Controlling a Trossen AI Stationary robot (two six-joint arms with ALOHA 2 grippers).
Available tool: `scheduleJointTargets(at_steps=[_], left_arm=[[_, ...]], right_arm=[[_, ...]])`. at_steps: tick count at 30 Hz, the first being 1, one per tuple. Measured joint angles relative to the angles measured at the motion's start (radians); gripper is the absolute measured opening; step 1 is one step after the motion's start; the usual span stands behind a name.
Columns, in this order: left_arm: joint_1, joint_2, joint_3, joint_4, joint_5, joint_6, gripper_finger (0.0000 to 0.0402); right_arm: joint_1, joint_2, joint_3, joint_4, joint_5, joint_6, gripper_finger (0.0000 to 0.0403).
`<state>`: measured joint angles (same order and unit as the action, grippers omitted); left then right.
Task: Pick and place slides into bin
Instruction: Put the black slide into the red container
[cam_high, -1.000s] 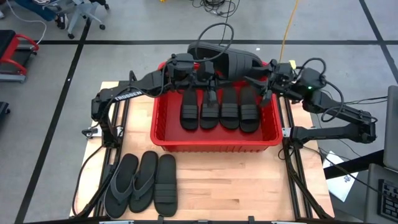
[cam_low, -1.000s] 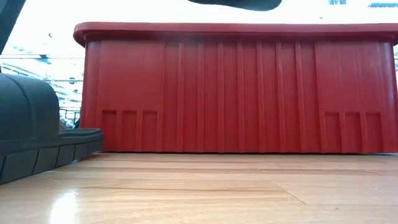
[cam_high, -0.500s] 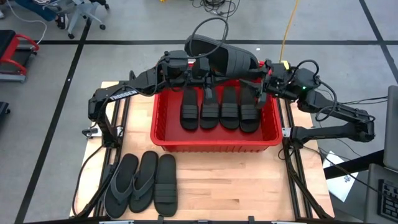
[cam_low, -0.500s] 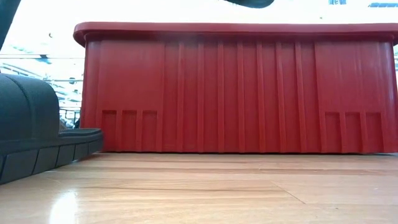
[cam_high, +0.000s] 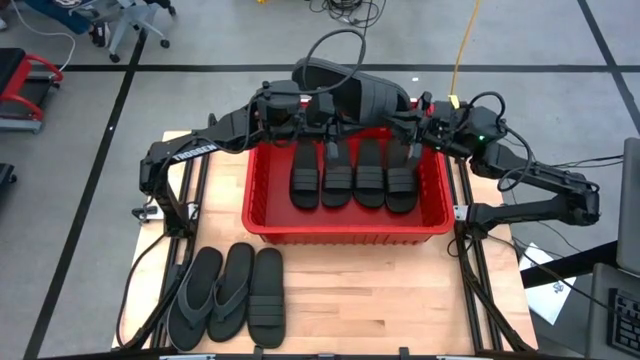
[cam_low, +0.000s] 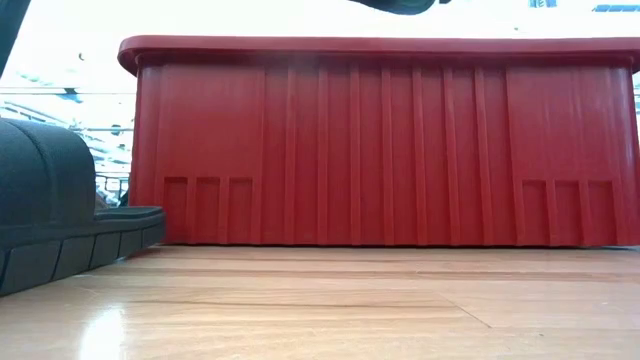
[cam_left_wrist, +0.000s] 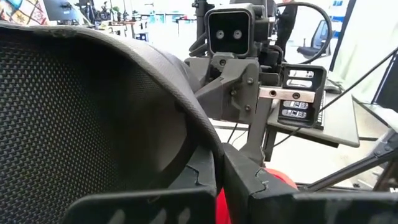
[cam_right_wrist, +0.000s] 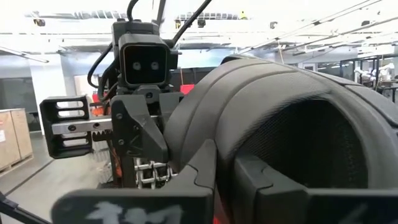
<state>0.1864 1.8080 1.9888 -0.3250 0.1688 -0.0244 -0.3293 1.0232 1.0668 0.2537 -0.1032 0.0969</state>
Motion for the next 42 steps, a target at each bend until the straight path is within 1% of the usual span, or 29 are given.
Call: scheduleJointTargets(at_steps=[3, 5, 7, 12, 16, 17, 20, 22, 26, 29, 31, 36, 40, 42], left_arm=[[-0.002, -0.004, 0.000, -0.015, -0.026, -0.001, 0.0008], [-0.005, -0.017, -0.001, -0.053, -0.039, -0.002, 0.0023], [-0.006, -0.045, -0.003, -0.080, -0.045, -0.013, 0.0044], [-0.009, -0.113, -0.007, -0.109, -0.038, -0.036, 0.0111], [-0.015, -0.182, -0.001, -0.104, -0.049, -0.033, 0.0163], [-0.015, -0.192, -0.001, -0.114, -0.055, -0.033, 0.0174], [-0.016, -0.213, -0.006, -0.154, -0.065, -0.031, 0.0201], [-0.017, -0.234, -0.007, -0.173, -0.068, -0.029, 0.0213], [-0.014, -0.296, -0.003, -0.248, -0.093, -0.005, 0.0228], [-0.014, -0.326, -0.003, -0.317, -0.124, 0.052, 0.0229], [-0.015, -0.349, -0.004, -0.355, -0.157, 0.070, 0.0230], [-0.013, -0.405, -0.003, -0.419, -0.224, 0.102, 0.0230], [-0.014, -0.419, -0.003, -0.450, -0.227, 0.137, 0.0230], [-0.013, -0.427, -0.003, -0.452, -0.230, 0.152, 0.0230]], right_arm=[[-0.010, -0.015, 0.000, -0.024, 0.002, -0.002, 0.0006], [-0.014, -0.031, -0.001, -0.061, 0.015, 0.001, 0.0005], [-0.017, -0.055, -0.002, -0.099, 0.044, 0.000, 0.0004], [-0.044, -0.094, -0.002, -0.121, 0.063, 0.012, 0.0003], [-0.065, -0.113, 0.000, -0.127, 0.157, 0.029, 0.0002], [-0.069, -0.115, 0.000, -0.132, 0.164, 0.036, 0.0002], [-0.082, -0.129, 0.000, -0.144, 0.160, 0.095, 0.0002], [-0.081, -0.142, 0.000, -0.153, 0.187, 0.147, 0.0002], [-0.067, -0.165, 0.000, -0.187, 0.263, 0.260, 0.0001], [-0.047, -0.192, 0.000, -0.221, 0.316, 0.348, 0.0001], [-0.033, -0.215, -0.009, -0.244, 0.376, 0.417, 0.0001], [0.038, -0.279, -0.119, -0.196, 0.574, 0.574, 0.0001], [0.147, -0.316, -0.243, -0.118, 0.695, 0.642, 0.0001], [0.209, -0.321, -0.300, -0.075, 0.768, 0.648, 0.0001]])
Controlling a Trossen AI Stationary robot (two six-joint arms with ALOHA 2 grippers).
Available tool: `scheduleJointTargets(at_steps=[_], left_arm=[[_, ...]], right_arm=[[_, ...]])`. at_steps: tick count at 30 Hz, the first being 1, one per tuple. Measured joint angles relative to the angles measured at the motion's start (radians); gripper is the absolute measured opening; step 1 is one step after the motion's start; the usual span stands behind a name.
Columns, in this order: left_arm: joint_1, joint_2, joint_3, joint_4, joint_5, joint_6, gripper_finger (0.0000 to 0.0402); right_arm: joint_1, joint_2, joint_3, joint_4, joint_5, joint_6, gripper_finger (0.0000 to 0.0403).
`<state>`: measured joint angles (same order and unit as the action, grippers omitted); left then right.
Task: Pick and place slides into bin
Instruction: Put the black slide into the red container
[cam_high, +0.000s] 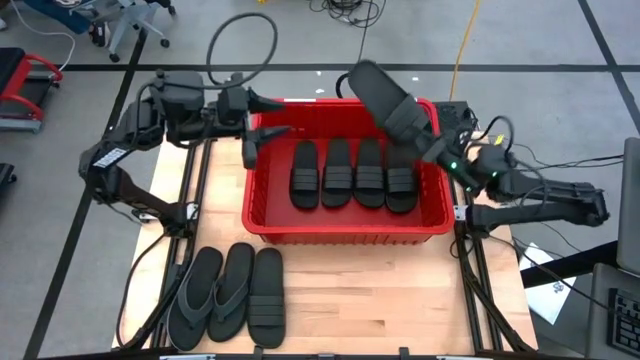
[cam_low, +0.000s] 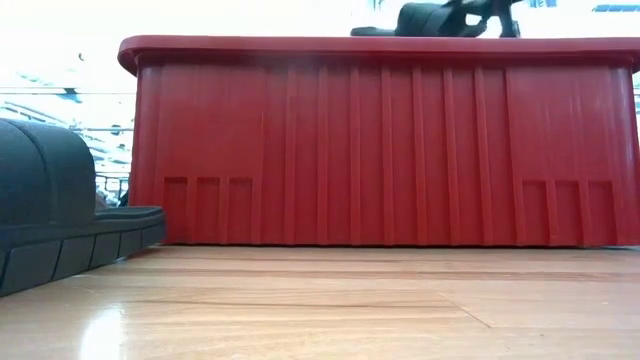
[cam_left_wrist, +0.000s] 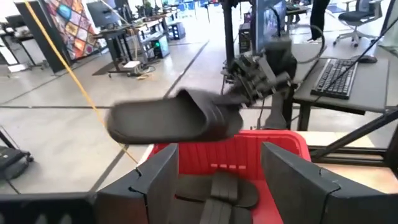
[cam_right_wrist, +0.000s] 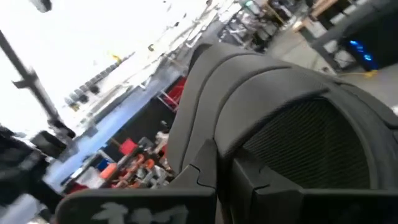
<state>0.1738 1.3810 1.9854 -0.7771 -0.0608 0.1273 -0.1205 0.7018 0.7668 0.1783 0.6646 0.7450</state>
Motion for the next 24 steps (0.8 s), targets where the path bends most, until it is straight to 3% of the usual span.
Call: scheduleJointTargets(at_steps=[7, 14, 20, 24], left_arm=[[0.002, -0.002, 0.000, -0.003, -0.039, 0.026, 0.0230], [0.002, -0.004, 0.000, 0.040, -0.121, 0.028, 0.0230], [0.006, -0.004, 0.000, 0.078, -0.185, 0.027, 0.0230], [0.016, -0.004, 0.000, 0.078, -0.196, 0.048, 0.0230]], right_arm=[[0.222, -0.017, -0.095, 0.109, 0.299, 0.029, 0.0001], [0.381, -0.007, -0.136, 0.103, 0.551, 0.193, 0.0001], [0.420, -0.021, -0.158, 0.074, 0.584, 0.224, 0.0001], [0.439, -0.004, -0.209, 0.050, 0.586, 0.376, 0.0001]])
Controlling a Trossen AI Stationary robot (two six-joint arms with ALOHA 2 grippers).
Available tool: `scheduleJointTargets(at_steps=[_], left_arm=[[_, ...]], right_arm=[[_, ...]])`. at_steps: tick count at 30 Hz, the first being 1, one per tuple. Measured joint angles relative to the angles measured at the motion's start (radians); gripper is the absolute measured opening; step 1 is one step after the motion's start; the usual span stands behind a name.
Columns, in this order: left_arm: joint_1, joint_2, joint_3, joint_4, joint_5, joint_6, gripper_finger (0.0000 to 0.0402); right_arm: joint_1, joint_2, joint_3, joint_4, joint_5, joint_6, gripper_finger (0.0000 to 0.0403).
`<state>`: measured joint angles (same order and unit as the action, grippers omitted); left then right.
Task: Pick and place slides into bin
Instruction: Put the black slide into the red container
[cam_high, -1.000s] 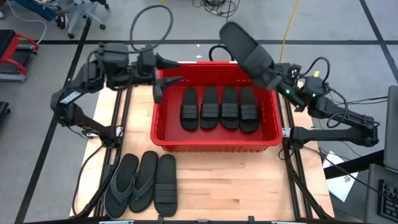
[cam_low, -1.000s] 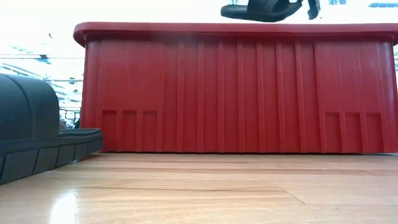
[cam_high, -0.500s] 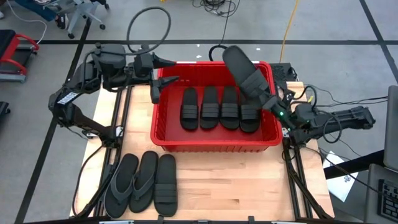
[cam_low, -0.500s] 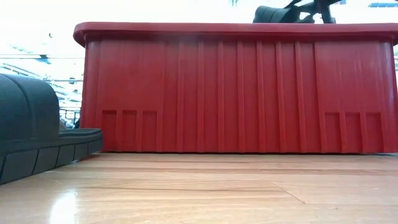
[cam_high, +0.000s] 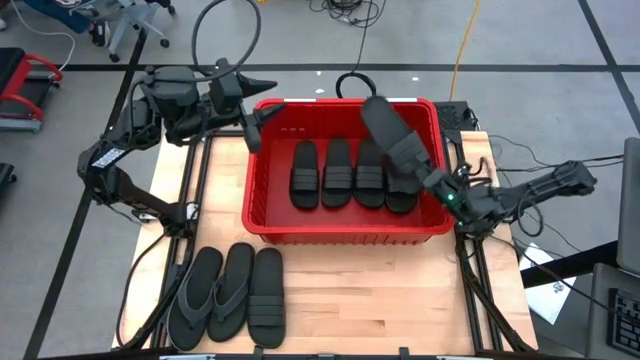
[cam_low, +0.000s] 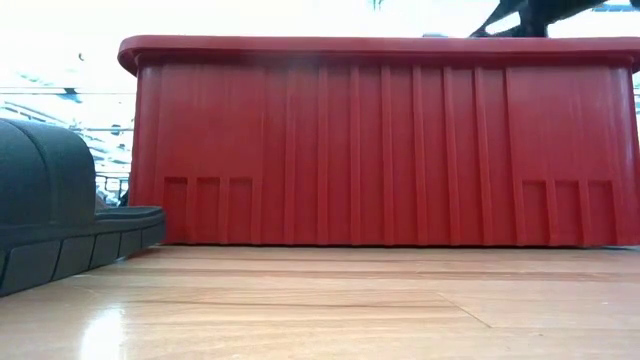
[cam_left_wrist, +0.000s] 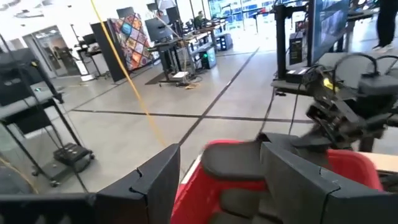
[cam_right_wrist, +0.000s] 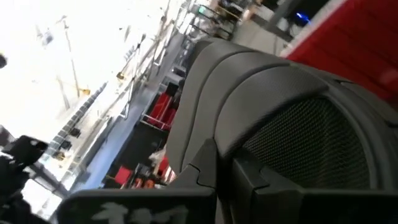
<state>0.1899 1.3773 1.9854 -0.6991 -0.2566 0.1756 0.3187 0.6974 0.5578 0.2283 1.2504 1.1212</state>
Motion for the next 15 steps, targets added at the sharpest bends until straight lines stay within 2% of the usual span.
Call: scheduleJointTargets(at_steps=[4, 6, 12, 15], left_arm=[[0.018, 0.000, 0.000, 0.000, -0.009, 0.066, 0.0230], [0.029, 0.000, 0.000, -0.001, -0.008, 0.101, 0.0230], [0.072, -0.012, 0.000, -0.026, -0.009, 0.156, 0.0230], [0.096, -0.025, 0.000, -0.046, -0.002, 0.191, 0.0230]], right_arm=[[0.011, 0.039, -0.073, 0.040, 0.110, 0.168, 0.0001], [0.010, 0.066, -0.096, 0.117, 0.160, 0.182, 0.0002], [0.009, 0.151, -0.113, 0.413, 0.277, -0.096, 0.0002], [0.009, 0.176, -0.113, 0.566, 0.290, -0.275, 0.0002]])
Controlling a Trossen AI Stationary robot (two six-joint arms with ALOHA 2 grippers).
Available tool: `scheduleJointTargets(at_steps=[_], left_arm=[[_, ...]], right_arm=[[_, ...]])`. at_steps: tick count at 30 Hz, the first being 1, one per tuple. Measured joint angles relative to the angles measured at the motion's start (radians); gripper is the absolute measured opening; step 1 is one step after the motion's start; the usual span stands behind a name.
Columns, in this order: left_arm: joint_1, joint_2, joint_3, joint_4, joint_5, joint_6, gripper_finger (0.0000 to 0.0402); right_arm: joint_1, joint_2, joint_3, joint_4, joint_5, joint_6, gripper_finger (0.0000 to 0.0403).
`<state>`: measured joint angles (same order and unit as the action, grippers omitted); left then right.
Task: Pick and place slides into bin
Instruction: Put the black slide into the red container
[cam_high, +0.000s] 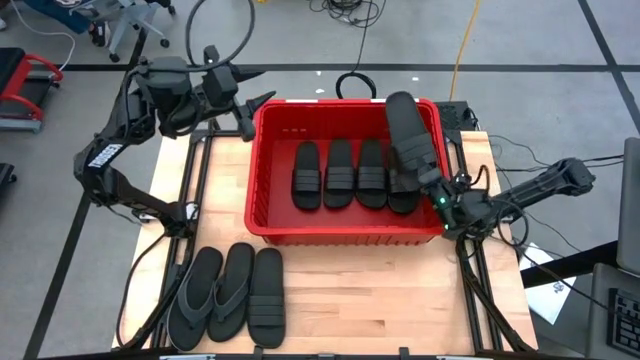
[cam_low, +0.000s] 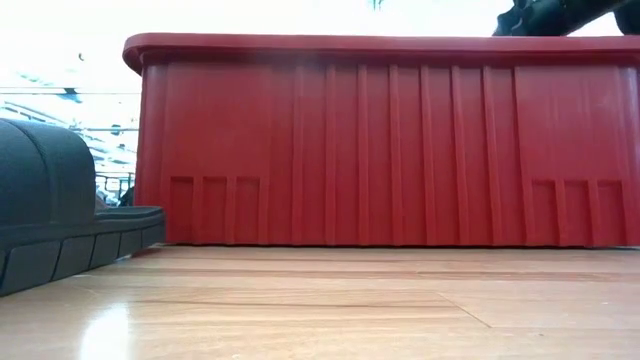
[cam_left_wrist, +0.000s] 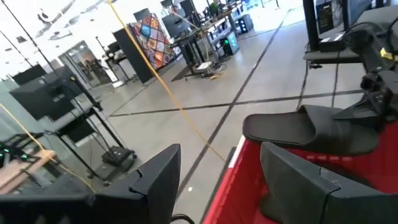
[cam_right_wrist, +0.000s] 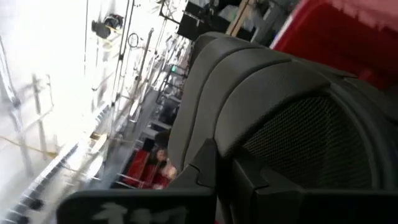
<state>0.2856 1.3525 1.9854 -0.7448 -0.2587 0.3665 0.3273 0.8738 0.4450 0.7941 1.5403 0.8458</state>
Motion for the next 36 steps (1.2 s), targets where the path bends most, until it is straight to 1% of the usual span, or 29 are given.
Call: scheduleJointTargets(at_steps=[2, 5, 7, 9, 11, 12, 13, 14, 17, 18, 20, 22, 26, 30, 31, 32, 34, 36], left_arm=[[0.014, -0.008, 0.000, 0.000, 0.021, 0.007, 0.0230], [0.038, -0.016, 0.000, 0.000, 0.055, 0.005, 0.0230], [0.049, -0.020, 0.000, -0.002, 0.075, -0.004, 0.0230], [0.054, -0.021, 0.000, -0.002, 0.084, -0.007, 0.0230], [0.054, -0.020, 0.000, -0.002, 0.093, -0.007, 0.0230], [0.054, -0.020, 0.000, -0.003, 0.098, -0.007, 0.0230], [0.054, -0.020, 0.000, -0.003, 0.101, -0.007, 0.0230], [0.054, -0.020, 0.000, -0.003, 0.101, -0.007, 0.0230], [0.054, -0.020, 0.000, -0.003, 0.102, -0.018, 0.0230], [0.054, -0.020, 0.000, -0.003, 0.102, -0.026, 0.0230], [0.054, -0.020, 0.000, -0.003, 0.102, -0.042, 0.0230], [0.054, -0.020, 0.000, -0.003, 0.103, -0.055, 0.0230], [0.054, -0.020, 0.000, -0.004, 0.103, -0.074, 0.0230], [0.054, -0.020, 0.000, -0.012, 0.129, -0.089, 0.0230], [0.054, -0.017, 0.000, -0.015, 0.160, -0.097, 0.0230], [0.055, -0.015, 0.000, -0.016, 0.212, -0.113, 0.0230], [0.058, -0.006, 0.000, -0.016, 0.360, -0.154, 0.0230], [0.061, 0.012, 0.000, -0.014, 0.505, -0.171, 0.0230]], right_arm=[[0.007, 0.011, 0.000, 0.079, 0.001, -0.104, 0.0002], [0.017, 0.020, 0.000, 0.190, 0.033, -0.181, 0.0002], [0.014, 0.021, 0.001, 0.242, 0.037, -0.246, 0.0002], [0.014, 0.021, 0.022, 0.256, 0.020, -0.361, 0.0002], [0.012, 0.014, 0.069, 0.258, -0.039, -0.538, 0.0002], [0.013, 0.013, 0.098, 0.259, -0.068, -0.653, 0.0002], [0.017, 0.013, 0.132, 0.259, -0.075, -0.766, 0.0002], [0.025, 0.013, 0.167, 0.256, -0.063, -0.875, 0.0002], [0.066, 0.013, 0.279, 0.233, 0.034, -1.214, 0.0002], [0.077, 0.012, 0.304, 0.231, 0.039, -1.312, 0.0002], [0.092, 0.012, 0.346, 0.231, 0.033, -1.409, 0.0002], [0.110, 0.013, 0.370, 0.231, 0.030, -1.441, 0.0002], [0.146, 0.017, 0.362, 0.229, 0.031, -1.425, 0.0001], [0.136, 0.013, 0.330, 0.243, 0.032, -1.264, 0.0001], [0.130, 0.011, 0.327, 0.249, 0.032, -1.206, 0.0001], [0.126, 0.008, 0.326, 0.251, 0.029, -1.149, 0.0002], [0.124, 0.005, 0.322, 0.251, -0.029, -1.100, 0.0003], [0.129, 0.007, 0.322, 0.245, -0.101, -1.094, 0.0003]])
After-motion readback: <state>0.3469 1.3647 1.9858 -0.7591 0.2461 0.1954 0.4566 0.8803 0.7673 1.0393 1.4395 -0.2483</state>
